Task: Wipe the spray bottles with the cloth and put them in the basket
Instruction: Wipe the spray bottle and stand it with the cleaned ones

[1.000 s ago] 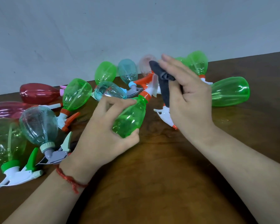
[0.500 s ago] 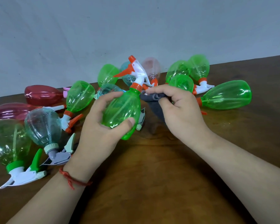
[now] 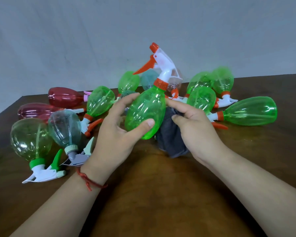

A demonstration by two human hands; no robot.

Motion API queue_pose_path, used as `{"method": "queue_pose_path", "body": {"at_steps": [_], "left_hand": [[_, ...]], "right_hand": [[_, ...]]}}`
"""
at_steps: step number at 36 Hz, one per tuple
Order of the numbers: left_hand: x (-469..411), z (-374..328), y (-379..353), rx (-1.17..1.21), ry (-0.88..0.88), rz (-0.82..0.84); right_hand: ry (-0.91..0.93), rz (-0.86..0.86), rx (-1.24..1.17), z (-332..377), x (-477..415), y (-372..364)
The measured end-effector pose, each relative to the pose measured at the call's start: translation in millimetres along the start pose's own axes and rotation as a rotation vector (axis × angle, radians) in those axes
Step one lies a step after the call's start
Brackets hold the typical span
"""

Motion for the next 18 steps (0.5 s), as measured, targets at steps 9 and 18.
{"method": "queue_pose_path", "body": {"at_steps": [9,18], "left_hand": [[18.2,-28.5,21.7,-0.214,0.066,-0.057],[79.4,-73.3,104.2,-0.199,0.151,-0.233]], "right_hand": [[0.122,0.059,0.089,28.8,11.8,-10.0],[0.185,0.274,0.245,76.5,44.8,-91.1]]}}
Point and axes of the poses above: each hand's wrist, its own x-axis away from the middle knuckle, its own y-axis out of the back of the hand, z = x × y, the point moved 8 cm from there along -x, towards the middle knuckle, and after that the axes turned 3 degrees about x, right-handed, at the moved point
